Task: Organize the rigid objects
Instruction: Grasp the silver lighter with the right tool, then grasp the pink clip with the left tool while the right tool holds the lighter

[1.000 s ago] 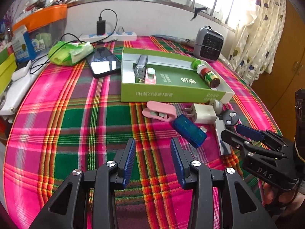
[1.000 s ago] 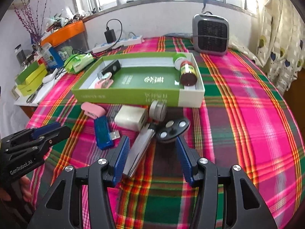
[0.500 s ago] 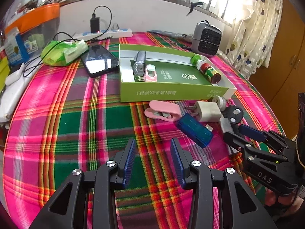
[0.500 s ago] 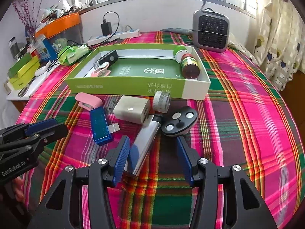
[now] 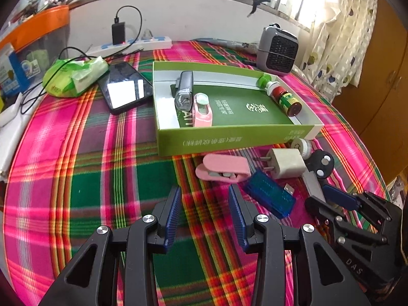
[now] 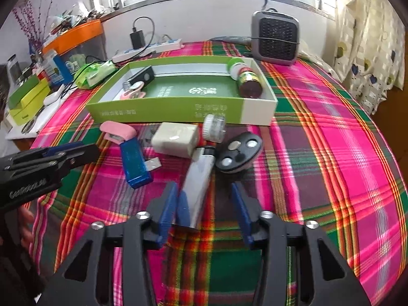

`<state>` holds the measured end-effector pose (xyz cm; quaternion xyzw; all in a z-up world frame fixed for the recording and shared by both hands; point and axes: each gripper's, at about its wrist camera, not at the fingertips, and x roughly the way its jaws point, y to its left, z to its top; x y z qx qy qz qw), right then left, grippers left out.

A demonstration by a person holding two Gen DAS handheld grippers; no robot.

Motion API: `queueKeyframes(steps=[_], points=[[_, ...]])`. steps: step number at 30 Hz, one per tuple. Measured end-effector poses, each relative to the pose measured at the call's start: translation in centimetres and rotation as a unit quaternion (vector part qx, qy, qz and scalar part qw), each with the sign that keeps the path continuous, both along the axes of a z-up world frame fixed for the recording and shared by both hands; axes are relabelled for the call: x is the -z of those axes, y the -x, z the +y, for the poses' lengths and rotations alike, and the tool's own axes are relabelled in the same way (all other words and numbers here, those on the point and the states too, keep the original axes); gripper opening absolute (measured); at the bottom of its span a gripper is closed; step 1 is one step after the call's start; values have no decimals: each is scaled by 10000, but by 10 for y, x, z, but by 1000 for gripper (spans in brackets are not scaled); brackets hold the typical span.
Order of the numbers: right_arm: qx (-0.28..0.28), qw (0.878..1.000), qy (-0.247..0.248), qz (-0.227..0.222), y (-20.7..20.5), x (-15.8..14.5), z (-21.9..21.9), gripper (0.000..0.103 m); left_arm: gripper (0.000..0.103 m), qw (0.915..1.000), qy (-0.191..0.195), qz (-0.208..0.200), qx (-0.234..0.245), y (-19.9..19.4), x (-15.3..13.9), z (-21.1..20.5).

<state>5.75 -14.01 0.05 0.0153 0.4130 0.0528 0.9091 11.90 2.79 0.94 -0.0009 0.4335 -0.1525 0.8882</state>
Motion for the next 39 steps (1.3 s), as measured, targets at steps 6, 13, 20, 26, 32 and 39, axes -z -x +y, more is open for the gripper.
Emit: queueKeyframes(steps=[6, 13, 20, 26, 32, 39], points=[[-27, 10000, 51, -18, -2, 0, 1, 32, 37, 9998, -106, 16, 193, -9, 2, -8], [-164, 9998, 144, -44, -1, 0, -1, 25, 37, 9993, -170, 68, 315, -19, 3, -16], [-154, 9996, 241, -48, 3, 0, -11, 24, 37, 9983, -112, 116, 558, -17, 5, -24], [-143, 9995, 279, -52, 6, 0, -16, 24, 37, 9974, -85, 169, 696, -9, 5, -28], [-130, 9994, 313, -64, 7, 1, -19, 24, 37, 9959, -29, 189, 883, 0, 5, -35], [-79, 9994, 324, -82, 9, 1, -29, 24, 37, 9965, -291, 10, 780, 1, -1, -32]])
